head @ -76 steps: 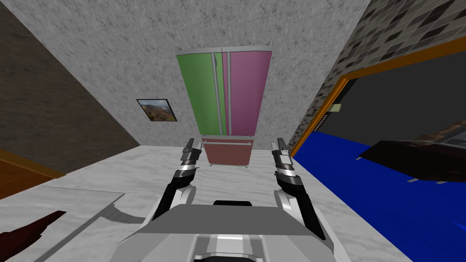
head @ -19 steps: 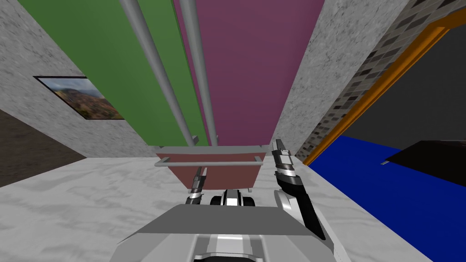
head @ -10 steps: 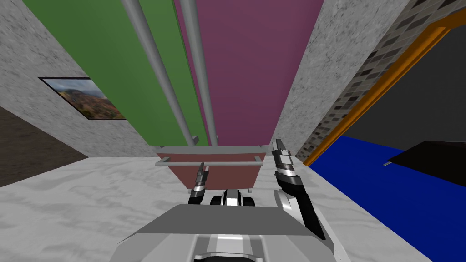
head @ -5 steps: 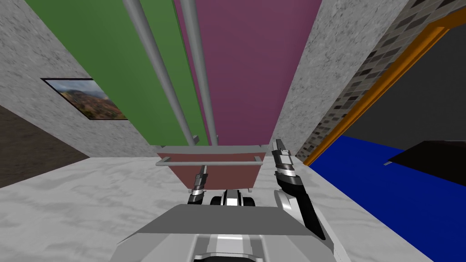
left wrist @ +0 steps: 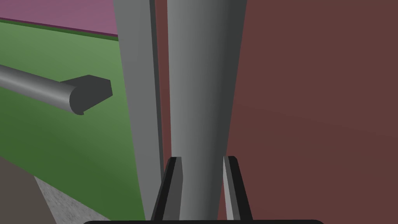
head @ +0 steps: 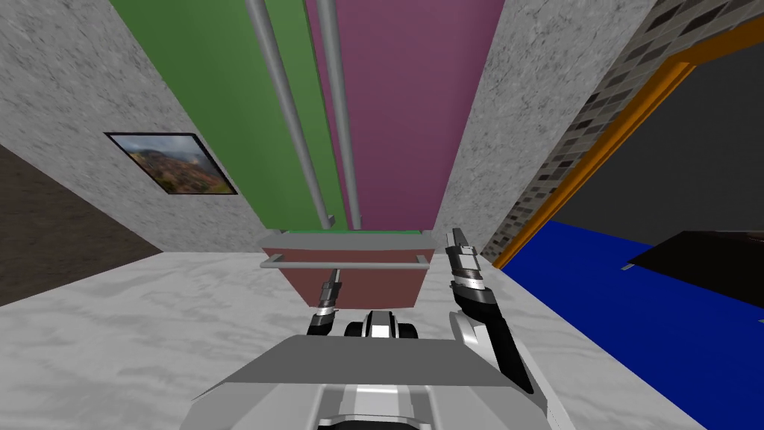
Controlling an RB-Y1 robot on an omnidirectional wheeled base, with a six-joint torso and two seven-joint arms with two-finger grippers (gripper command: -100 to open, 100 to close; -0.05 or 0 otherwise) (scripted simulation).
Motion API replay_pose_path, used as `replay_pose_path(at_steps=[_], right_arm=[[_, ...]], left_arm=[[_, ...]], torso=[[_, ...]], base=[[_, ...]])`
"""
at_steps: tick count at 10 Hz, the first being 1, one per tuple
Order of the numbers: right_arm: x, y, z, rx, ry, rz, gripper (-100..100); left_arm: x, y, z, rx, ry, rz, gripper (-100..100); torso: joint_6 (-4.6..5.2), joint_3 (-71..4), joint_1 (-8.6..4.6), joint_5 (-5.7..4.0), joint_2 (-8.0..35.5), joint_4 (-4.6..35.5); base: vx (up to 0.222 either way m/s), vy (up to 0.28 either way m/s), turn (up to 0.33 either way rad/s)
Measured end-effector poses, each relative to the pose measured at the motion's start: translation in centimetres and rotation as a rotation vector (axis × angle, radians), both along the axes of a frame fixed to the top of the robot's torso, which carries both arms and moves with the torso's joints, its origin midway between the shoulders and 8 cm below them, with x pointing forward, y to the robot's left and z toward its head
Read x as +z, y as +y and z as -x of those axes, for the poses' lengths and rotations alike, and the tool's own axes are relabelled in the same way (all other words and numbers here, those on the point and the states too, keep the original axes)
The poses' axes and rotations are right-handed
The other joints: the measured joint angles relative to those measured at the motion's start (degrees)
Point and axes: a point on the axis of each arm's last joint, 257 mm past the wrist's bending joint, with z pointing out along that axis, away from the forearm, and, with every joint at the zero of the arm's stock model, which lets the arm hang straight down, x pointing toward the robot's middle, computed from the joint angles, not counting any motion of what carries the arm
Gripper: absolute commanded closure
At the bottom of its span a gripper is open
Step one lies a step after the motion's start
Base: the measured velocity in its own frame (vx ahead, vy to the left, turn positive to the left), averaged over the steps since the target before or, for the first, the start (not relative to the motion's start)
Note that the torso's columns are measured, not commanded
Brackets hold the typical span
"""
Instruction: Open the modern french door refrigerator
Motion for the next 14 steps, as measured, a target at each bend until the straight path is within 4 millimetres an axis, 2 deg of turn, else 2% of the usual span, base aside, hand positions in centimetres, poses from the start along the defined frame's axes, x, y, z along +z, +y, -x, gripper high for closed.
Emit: replay_pose_path(at_steps=[14], right_arm=[[0.0,0.0,0.0,0.0,0.0,0.0,0]], left_arm=[[0.0,-3.6,-9.9,-0.076,-0.01,0.009,100]], torso=[[-0.04,0.1,0.08,0.09,0.1,-0.1]], base=[[-0.129,0.007,0.054]])
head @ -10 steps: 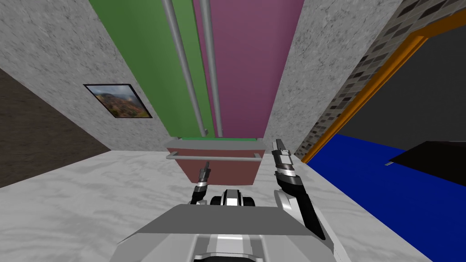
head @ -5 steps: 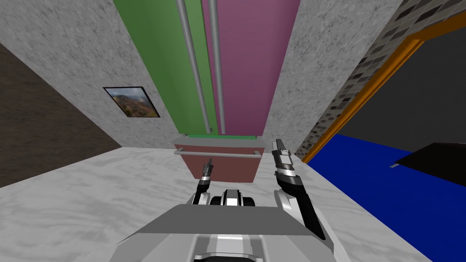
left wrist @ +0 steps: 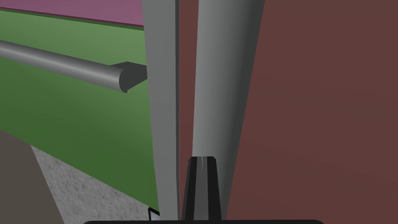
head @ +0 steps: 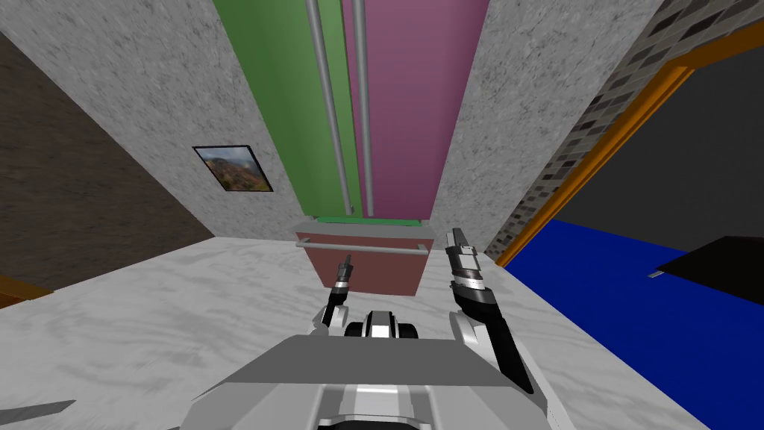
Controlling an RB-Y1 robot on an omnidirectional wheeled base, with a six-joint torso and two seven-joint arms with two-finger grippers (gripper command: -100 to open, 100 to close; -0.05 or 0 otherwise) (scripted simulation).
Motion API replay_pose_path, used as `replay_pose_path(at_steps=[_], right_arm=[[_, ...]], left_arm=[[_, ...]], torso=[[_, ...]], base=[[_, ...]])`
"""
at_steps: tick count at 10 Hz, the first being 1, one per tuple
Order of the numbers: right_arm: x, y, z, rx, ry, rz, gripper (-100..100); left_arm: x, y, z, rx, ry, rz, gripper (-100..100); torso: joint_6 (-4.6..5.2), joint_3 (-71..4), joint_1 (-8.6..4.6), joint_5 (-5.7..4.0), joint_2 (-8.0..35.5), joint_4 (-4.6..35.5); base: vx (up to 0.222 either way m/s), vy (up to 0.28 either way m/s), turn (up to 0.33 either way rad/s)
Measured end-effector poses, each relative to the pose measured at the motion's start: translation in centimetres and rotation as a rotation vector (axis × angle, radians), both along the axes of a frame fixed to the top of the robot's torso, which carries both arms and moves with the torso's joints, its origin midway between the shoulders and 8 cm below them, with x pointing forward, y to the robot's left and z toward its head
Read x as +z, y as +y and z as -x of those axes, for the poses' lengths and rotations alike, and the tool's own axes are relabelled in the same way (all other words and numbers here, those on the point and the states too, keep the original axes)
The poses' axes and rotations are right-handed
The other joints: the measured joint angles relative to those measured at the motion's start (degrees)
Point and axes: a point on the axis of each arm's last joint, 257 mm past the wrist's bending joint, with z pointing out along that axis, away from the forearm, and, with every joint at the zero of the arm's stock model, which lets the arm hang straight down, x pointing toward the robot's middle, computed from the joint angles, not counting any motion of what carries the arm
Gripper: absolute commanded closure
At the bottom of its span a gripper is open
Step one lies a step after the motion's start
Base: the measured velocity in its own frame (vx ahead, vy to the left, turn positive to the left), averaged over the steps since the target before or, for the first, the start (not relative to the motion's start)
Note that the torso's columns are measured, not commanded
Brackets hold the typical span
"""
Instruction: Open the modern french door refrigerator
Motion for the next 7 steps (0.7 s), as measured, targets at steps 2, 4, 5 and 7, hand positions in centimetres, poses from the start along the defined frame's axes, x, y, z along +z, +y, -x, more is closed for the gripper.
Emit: replay_pose_path(at_steps=[2,4,5,7], right_arm=[[0.0,0.0,0.0,0.0,0.0,0.0,0],[0.0,0.0,0.0,0.0,0.0,0.0,0],[0.0,0.0,0.0,0.0,0.0,0.0,0],[0.0,0.0,0.0,0.0,0.0,0.0,0]], left_arm=[[0.6,-0.5,-1.4,-0.009,-0.003,-0.006,100],[0.8,0.2,-1.6,-0.007,-0.006,-0.021,-100],[1.1,0.8,-1.6,-0.004,-0.013,-0.038,-100],[1.2,1.3,-1.7,0.0,-0.016,-0.041,-100]], torso=[[0.02,0.1,-0.08,-0.03,0.1,0.0],[0.0,-0.1,-0.01,-0.01,-0.2,-0.1],[0.0,-0.1,-0.01,0.0,-0.2,-0.1],[0.01,-0.1,-0.06,-0.01,-0.2,-0.1]], base=[[-0.09,0.001,0.016],[0.013,-0.004,-0.003],[0.106,0.002,-0.025],[0.136,-0.016,-0.014]])
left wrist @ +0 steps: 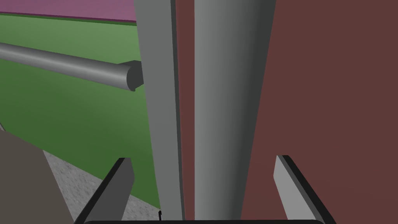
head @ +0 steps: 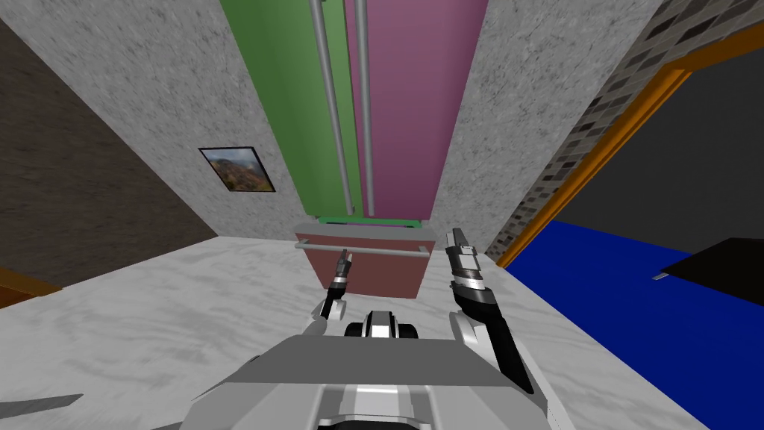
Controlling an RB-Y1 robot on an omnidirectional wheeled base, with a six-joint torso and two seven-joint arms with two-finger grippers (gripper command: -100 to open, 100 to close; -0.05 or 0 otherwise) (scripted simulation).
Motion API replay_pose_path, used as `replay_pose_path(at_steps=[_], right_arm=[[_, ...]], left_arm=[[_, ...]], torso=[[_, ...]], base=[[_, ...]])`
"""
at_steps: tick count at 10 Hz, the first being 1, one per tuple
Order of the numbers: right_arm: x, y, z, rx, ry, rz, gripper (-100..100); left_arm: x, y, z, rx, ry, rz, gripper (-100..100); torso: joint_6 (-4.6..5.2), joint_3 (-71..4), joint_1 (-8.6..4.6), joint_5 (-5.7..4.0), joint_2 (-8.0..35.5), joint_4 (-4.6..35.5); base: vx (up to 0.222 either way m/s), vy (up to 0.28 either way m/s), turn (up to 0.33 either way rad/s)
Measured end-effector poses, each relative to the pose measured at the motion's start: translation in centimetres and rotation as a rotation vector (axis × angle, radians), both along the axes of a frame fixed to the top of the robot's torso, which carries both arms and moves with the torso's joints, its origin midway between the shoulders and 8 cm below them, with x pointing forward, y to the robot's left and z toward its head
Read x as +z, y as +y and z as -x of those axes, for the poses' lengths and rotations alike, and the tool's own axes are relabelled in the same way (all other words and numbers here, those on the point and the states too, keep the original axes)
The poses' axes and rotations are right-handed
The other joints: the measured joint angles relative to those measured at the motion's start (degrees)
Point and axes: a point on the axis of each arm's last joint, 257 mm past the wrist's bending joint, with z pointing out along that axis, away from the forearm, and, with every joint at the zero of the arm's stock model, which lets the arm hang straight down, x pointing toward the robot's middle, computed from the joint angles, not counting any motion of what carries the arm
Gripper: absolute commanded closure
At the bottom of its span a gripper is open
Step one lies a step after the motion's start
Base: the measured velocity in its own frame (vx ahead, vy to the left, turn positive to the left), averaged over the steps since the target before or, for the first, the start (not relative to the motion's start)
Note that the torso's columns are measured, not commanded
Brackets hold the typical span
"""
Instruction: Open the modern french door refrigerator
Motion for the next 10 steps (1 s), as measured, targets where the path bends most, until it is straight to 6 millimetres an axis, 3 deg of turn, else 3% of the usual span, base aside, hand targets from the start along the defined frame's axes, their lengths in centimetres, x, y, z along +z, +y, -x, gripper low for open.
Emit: replay_pose_path(at_steps=[6,7,10], right_arm=[[0.0,0.0,0.0,0.0,0.0,0.0,0],[0.0,0.0,0.0,0.0,0.0,0.0,0],[0.0,0.0,0.0,0.0,0.0,0.0,0]], left_arm=[[1.2,-1.0,-2.3,-0.006,0.005,0.018,-100],[1.2,-1.0,-2.4,-0.006,0.007,0.018,100],[-0.4,-1.0,-0.8,-0.003,0.025,0.017,100]], torso=[[0.0,0.2,0.05,0.0,0.3,0.1],[-0.01,0.1,0.05,0.01,0.2,0.1],[-0.03,0.4,-0.02,-0.1,0.6,0.3]], base=[[0.012,-0.003,0.007],[-0.002,0.002,-0.022],[-0.032,-0.004,0.005]])
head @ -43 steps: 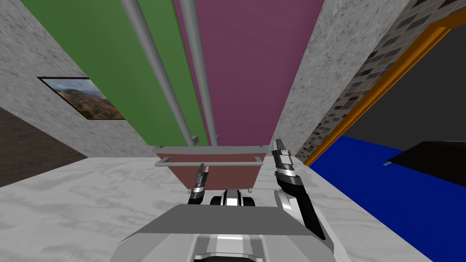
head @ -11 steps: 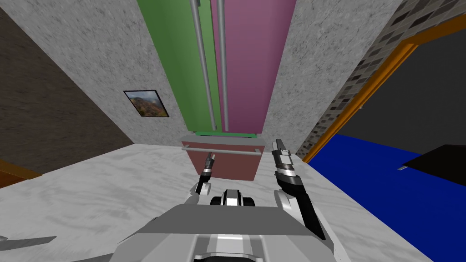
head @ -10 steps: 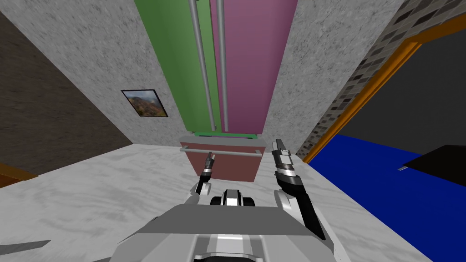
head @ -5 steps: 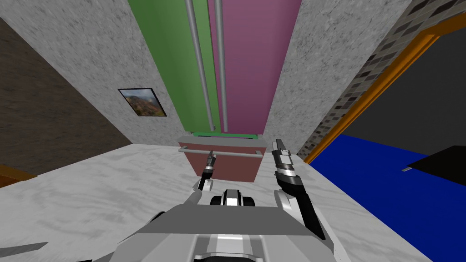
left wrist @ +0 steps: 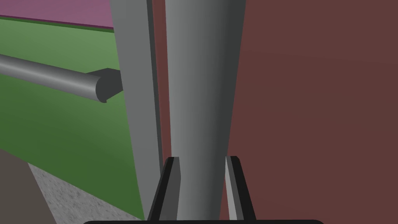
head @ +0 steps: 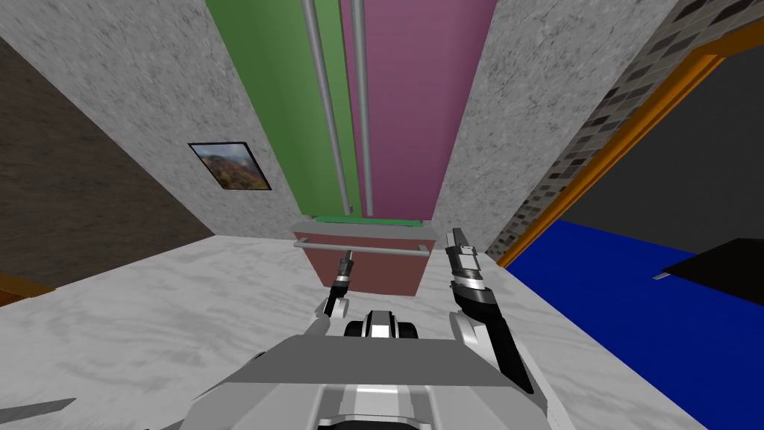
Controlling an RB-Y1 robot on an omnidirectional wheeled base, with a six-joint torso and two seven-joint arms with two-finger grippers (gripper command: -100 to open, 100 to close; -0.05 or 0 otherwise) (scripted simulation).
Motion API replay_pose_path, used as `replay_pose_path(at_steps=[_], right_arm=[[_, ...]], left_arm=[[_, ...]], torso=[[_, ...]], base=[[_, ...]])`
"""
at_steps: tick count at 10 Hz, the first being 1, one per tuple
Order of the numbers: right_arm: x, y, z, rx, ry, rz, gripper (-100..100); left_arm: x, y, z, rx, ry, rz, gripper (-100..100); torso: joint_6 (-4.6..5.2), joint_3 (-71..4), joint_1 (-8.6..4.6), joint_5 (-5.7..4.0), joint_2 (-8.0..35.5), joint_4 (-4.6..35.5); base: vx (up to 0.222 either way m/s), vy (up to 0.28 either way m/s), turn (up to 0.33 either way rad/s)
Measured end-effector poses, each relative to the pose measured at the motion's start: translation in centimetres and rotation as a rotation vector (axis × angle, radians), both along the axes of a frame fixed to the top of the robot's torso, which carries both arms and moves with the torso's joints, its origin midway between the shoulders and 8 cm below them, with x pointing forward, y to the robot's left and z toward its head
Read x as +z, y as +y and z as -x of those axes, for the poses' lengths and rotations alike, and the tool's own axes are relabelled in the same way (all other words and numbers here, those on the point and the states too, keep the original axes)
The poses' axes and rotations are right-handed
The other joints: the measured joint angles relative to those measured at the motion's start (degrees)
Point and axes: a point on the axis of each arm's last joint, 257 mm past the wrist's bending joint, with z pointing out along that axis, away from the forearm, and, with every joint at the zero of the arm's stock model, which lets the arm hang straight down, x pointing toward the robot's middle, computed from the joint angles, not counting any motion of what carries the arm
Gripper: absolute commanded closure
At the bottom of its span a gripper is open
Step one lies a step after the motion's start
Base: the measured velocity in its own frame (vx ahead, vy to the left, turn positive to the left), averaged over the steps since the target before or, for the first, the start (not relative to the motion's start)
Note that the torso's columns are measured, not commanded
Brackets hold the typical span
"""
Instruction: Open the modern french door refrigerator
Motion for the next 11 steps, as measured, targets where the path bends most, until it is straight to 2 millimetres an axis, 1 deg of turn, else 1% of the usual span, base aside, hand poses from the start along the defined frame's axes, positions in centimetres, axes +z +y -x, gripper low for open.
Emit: replay_pose_path(at_steps=[2,4,5,6,7,9,11], right_arm=[[0.0,0.0,0.0,0.0,0.0,0.0,0],[0.0,0.0,0.0,0.0,0.0,0.0,0],[0.0,0.0,0.0,0.0,0.0,0.0,0],[0.0,0.0,0.0,0.0,0.0,0.0,0],[0.0,0.0,0.0,0.0,0.0,0.0,0],[0.0,0.0,0.0,0.0,0.0,0.0,0],[0.0,0.0,0.0,0.0,0.0,0.0,0]], left_arm=[[0.5,-0.1,-0.7,-0.006,-0.002,0.0,100],[0.8,-0.2,-1.2,-0.011,0.0,-0.001,100],[1.0,-0.5,-1.5,-0.015,0.003,0.0,100],[0.4,-0.5,-1.4,-0.015,0.019,-0.001,100],[0.3,-0.5,-1.4,-0.017,0.022,-0.001,100],[0.7,-0.6,-1.6,-0.023,0.014,-0.001,100],[0.9,-0.7,-1.7,-0.03,0.011,-0.001,100]], torso=[[-0.02,0.2,0.03,0.0,0.3,0.1],[-0.07,0.2,-0.02,-0.08,0.4,0.3],[-0.1,0.2,-0.02,-0.16,0.4,0.4],[-0.07,0.0,-0.08,-0.15,0.0,0.3],[-0.05,0.0,-0.11,-0.13,0.0,0.2],[-0.03,0.2,-0.04,-0.09,0.3,0.3],[-0.15,0.1,-0.02,-0.18,0.2,0.5]], base=[[-0.169,0.005,0.026],[-0.232,0.01,0.036],[-0.099,0.008,-0.001],[-0.116,-0.004,0.03],[-0.201,-0.006,0.038],[-0.205,0.022,0.029],[-0.124,0.003,0.012]])
